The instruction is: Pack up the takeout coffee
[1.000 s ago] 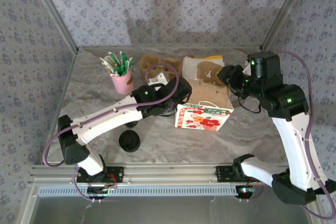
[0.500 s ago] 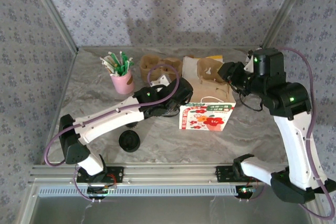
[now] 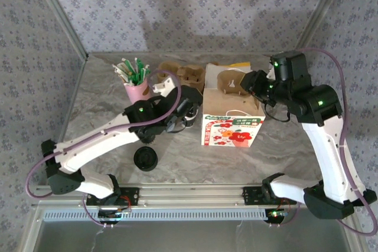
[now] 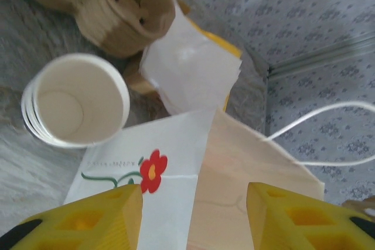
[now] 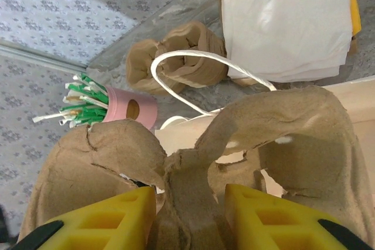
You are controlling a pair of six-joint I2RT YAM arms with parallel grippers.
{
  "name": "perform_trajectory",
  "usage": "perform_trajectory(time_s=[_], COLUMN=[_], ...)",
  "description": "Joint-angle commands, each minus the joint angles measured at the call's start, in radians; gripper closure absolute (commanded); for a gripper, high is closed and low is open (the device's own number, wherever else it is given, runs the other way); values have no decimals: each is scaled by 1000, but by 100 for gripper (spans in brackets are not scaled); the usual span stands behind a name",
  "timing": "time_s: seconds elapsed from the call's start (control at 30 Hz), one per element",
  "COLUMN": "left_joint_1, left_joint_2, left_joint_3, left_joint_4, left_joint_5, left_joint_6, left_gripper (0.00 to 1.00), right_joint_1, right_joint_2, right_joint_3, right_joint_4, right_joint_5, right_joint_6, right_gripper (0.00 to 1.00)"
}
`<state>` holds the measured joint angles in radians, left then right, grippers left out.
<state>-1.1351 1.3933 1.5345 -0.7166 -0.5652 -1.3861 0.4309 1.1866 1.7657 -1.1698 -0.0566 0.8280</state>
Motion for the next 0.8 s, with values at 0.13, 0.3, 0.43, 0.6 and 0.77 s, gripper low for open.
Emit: perform_trajectory(time_s=[0.13,0.3,0.43,0.6,0.77], left_joint_1=[-5,-2,-2,0,5], left_joint_2=[-77,-101,-118,-146,-173], left_joint_3=[4,-25,-52,-89,-115], left_joint_4=[-53,-49,-37,-26,-29], left_joint_5=[-142,-147,-144,-138,-136], left_joint_6=[149,160,167,160,160], left_gripper=[49,49,49,49,49], right_joint_1=[96,149,201,260,311], right_joint_2=[22,62,106,157,161], right_joint_3=[49,74,101,135,114], right_joint_4=[-114,-133,-130,-146,-173], right_joint_5=[201,278,337,429,526], right_joint_6=[-50,-55,-56,-79,-82], right_gripper=[63,64,64,64,64])
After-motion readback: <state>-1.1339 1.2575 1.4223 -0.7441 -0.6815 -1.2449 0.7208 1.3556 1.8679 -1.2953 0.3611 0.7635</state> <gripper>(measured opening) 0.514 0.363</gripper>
